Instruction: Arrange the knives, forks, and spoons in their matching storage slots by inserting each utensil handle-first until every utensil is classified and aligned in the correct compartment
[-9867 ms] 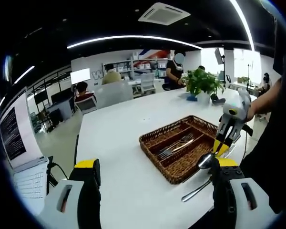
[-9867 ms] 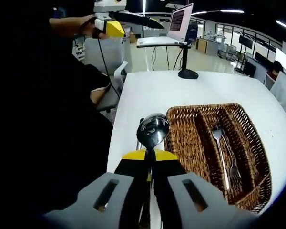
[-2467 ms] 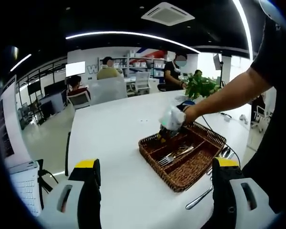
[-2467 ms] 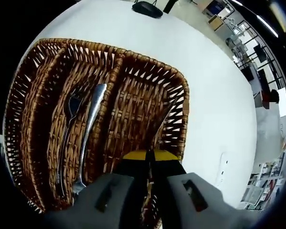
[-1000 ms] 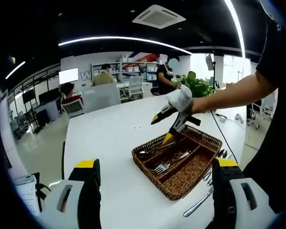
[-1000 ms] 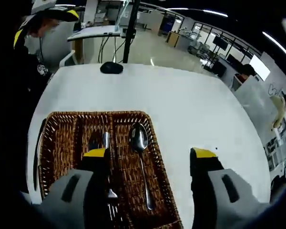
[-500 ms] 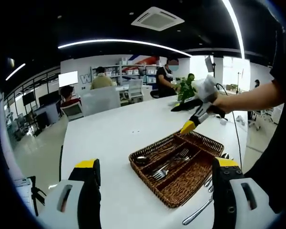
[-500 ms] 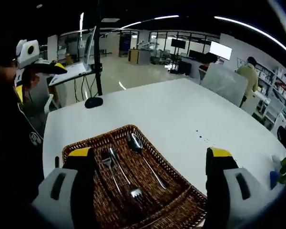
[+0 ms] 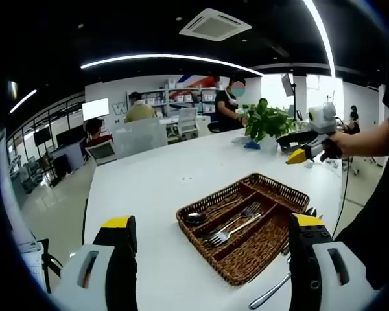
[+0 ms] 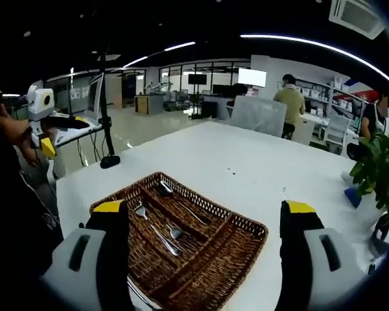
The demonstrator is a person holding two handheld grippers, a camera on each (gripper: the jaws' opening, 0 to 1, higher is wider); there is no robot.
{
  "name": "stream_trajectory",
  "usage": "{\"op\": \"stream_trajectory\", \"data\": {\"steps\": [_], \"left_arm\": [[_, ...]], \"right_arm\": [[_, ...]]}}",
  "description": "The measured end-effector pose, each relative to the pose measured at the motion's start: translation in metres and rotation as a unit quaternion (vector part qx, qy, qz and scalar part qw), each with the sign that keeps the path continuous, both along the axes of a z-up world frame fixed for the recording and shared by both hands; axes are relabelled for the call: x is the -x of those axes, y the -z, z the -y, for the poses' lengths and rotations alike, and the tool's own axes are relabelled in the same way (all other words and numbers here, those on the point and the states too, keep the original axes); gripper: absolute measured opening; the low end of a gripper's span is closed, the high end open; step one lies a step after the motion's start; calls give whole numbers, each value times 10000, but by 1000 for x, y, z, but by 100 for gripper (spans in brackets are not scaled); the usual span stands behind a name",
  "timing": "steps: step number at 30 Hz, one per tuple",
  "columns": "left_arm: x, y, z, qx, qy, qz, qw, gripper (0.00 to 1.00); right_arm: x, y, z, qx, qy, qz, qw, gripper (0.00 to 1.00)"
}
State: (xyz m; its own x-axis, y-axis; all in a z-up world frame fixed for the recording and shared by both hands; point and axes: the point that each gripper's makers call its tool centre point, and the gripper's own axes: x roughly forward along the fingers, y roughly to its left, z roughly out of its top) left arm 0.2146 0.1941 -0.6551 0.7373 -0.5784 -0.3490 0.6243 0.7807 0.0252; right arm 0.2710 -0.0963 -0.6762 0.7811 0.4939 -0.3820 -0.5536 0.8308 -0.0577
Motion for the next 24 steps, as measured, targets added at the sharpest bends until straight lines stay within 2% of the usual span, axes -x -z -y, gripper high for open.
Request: {"op": "stream_trajectory", "data": {"steps": [2,3,6,9,13,24], "left_arm": [[4,2,3,-8,22,5,10000,99],[5,3,4,-10,23,5,10000,99],[10,6,7,-23,10,-13,10000,99],[18,11,10,-80,21,-24,10000,99],[23,11,8,-79,-63,-3,9999,99],[27,-5,7,-170,-94,159,9997,99]], "right_arm": [[12,-1,13,43,169,27,9998,100],[12,-4,21,197,275,225,9992,100],[33,-1,22,114,92,74,9999,100],[53,0,27,408,-113,202,9989,100],[69,-4,35,316,-151,211,9992,100],[71,-9,57,281,10,280,9992,100]]}}
